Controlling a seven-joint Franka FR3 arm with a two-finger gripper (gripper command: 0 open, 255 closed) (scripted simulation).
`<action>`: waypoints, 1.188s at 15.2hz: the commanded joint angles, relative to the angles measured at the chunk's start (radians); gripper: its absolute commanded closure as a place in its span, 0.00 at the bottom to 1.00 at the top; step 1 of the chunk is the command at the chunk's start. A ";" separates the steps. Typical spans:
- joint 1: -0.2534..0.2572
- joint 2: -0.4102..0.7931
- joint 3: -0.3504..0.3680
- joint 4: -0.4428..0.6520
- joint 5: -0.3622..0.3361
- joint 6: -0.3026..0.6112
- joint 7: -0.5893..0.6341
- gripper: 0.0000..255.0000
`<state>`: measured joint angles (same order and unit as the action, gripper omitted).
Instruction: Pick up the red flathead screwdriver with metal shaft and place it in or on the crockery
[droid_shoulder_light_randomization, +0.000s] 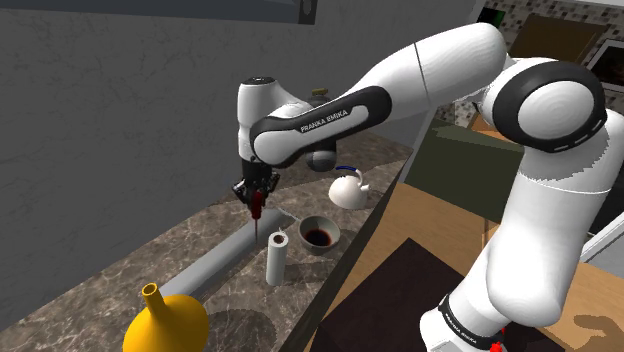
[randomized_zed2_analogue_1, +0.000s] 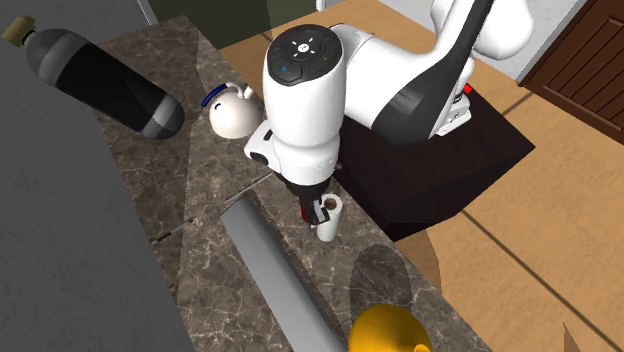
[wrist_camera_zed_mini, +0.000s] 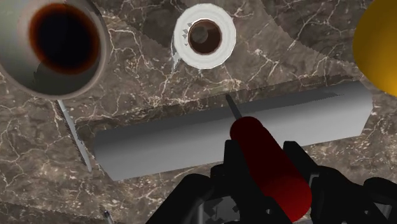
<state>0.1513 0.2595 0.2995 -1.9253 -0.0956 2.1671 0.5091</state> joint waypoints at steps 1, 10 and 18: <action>-0.001 -0.015 0.002 0.008 0.006 -0.022 -0.003 1.00; -0.098 -0.202 -0.044 -0.145 0.074 -0.046 -0.175 1.00; -0.186 -0.361 -0.135 -0.257 0.109 -0.089 -0.373 1.00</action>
<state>-0.0239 -0.0809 0.1768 -2.1697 0.0108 2.0863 0.1616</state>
